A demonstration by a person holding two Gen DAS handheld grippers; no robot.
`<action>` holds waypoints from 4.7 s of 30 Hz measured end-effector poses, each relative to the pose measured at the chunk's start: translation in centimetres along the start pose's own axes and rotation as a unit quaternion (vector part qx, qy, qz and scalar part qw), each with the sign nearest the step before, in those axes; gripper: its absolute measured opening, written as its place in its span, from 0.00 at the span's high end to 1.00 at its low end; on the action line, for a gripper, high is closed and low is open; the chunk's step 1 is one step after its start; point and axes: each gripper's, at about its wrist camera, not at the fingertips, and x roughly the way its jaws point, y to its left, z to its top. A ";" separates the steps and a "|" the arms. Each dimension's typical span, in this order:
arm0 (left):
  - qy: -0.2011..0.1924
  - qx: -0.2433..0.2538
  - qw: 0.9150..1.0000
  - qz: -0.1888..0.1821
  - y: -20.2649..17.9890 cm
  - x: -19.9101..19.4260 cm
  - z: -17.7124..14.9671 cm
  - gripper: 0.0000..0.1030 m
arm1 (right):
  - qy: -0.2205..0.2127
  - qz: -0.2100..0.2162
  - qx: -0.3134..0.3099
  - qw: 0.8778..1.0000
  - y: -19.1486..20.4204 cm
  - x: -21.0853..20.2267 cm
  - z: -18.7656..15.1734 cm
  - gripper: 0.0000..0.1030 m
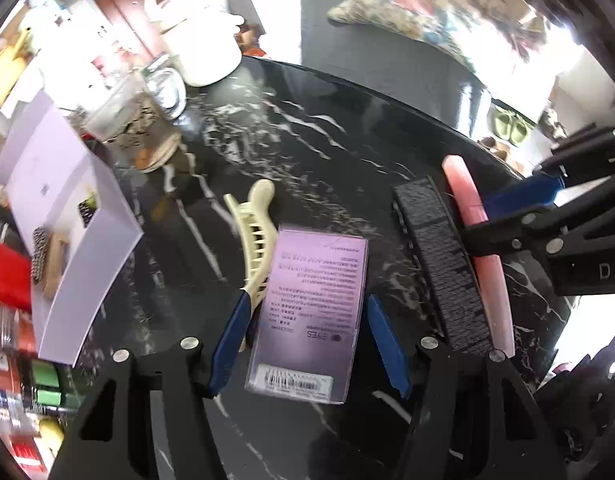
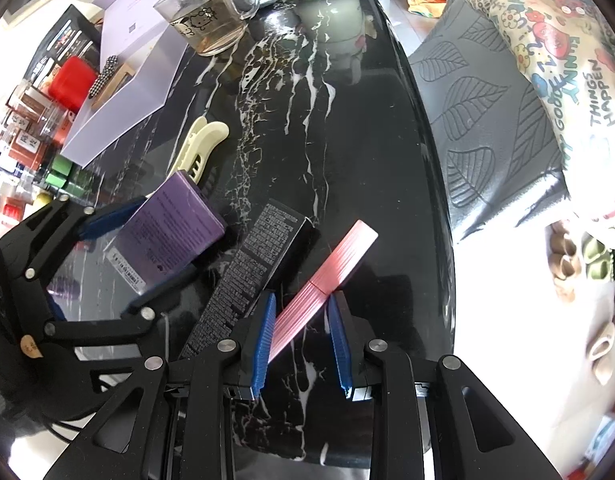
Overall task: Organize rigid objects
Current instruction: 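Close the right tool on the pink lip gloss tube while left tool lifts purple box, then lift the purple box and pink lip gloss toward the lavender box with both tools, then carry the purple box and lip gloss over the lavender box and lower them inside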
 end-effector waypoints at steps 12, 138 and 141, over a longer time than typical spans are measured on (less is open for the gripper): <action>0.022 -0.058 0.996 -0.071 1.4 1.5 0.0 0.41 | 0.001 -0.001 -0.001 1.000 0.0 0.0 0.0 0.73; -0.044 -0.269 0.962 -0.016 31.1 -8.7 -7.7 0.51 | -0.043 0.049 -0.141 0.988 28.1 -1.0 10.9 0.87; -0.045 -0.267 0.963 -0.014 32.0 -8.1 -6.9 0.51 | -0.043 0.049 -0.142 0.988 28.4 -0.6 11.9 0.87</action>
